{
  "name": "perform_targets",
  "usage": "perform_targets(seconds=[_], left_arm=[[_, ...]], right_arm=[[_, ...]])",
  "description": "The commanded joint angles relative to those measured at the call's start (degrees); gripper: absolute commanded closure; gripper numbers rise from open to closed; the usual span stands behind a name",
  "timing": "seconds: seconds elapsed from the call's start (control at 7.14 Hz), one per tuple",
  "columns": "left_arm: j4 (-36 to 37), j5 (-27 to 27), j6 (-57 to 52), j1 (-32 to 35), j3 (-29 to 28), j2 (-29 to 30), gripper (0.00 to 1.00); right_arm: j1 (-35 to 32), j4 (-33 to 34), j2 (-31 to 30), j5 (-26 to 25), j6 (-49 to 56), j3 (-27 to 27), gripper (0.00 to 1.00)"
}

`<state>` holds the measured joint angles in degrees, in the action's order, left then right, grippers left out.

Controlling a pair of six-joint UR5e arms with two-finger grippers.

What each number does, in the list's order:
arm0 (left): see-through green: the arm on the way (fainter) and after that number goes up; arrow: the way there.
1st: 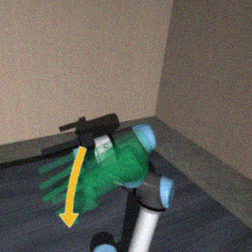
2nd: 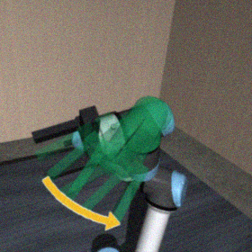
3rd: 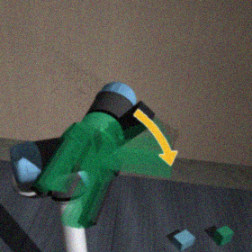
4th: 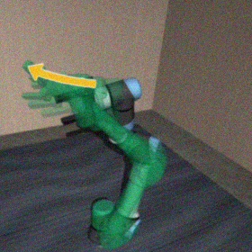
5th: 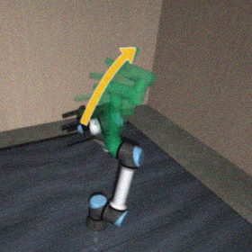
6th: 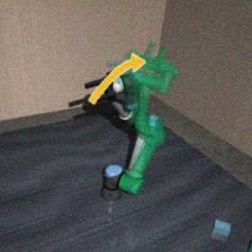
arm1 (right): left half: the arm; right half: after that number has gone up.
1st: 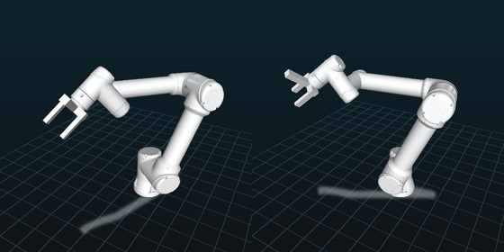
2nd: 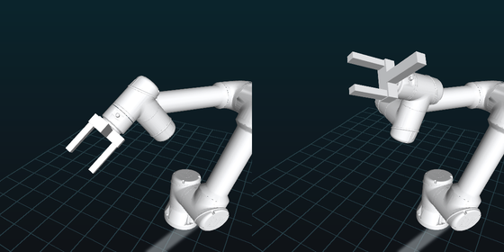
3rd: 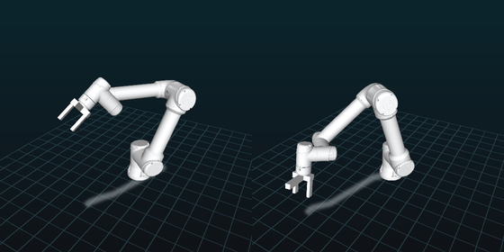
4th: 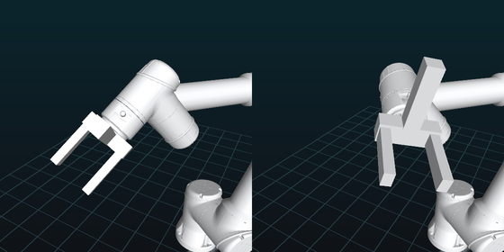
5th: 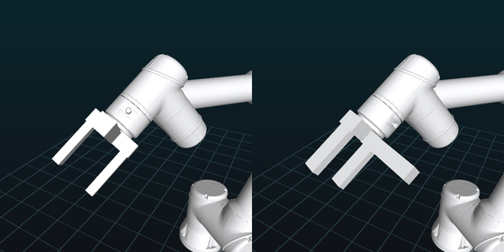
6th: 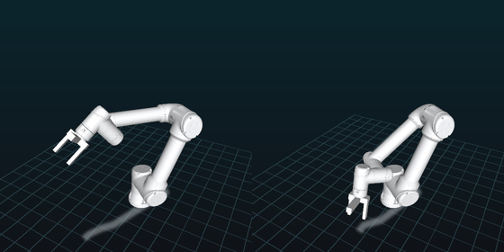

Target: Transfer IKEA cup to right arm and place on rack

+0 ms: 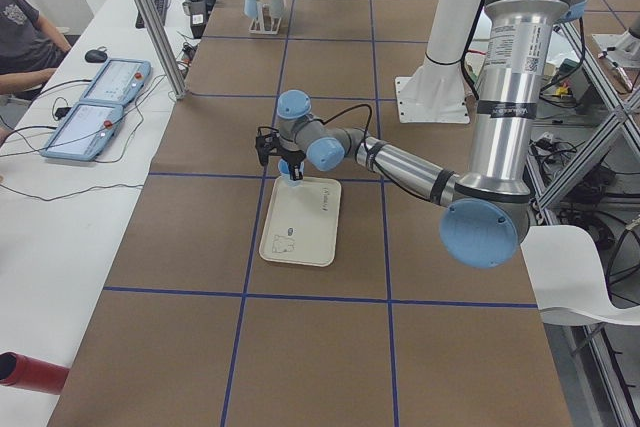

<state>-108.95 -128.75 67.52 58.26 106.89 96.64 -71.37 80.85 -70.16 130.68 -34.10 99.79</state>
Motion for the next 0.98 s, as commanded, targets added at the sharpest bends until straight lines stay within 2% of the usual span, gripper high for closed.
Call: perform_targets(seconds=[0.0, 0.14, 0.28, 0.42, 0.56, 0.7, 0.84], left_arm=[[-0.3, -2.5, 7.8, 1.2, 1.4, 4.9, 1.0], [-1.3, -2.5, 15.9, 0.7, 1.8, 8.9, 1.0], [-5.1, -2.5, 26.0, -3.5, 1.1, 13.4, 1.0], [-9.3, -2.4, 30.9, -6.4, 1.4, 14.2, 1.0], [-11.6, -2.0, 41.8, -9.4, 1.3, 16.4, 1.0], [-12.6, -1.9, 47.4, -9.8, 0.6, 19.5, 1.0], [-12.9, -2.2, 51.1, -10.7, 1.4, 20.0, 1.0]], right_arm=[[4.5, -0.2, -2.3, -0.4, -8.6, 7.3, 0.01], [6.9, -2.4, -2.2, -0.7, -14.8, 9.3, 0.01], [7.8, -8.4, -2.6, -0.6, -20.9, 9.4, 0.01], [9.3, -13.6, -3.2, -0.8, -26.5, 9.3, 0.01], [10.2, -17.4, -3.2, -0.7, -31.0, 9.3, 0.01], [11.7, -20.9, -3.3, -0.8, -34.5, 9.3, 0.01], [13.2, -25.0, -3.4, -0.8, -39.2, 9.1, 0.01]])
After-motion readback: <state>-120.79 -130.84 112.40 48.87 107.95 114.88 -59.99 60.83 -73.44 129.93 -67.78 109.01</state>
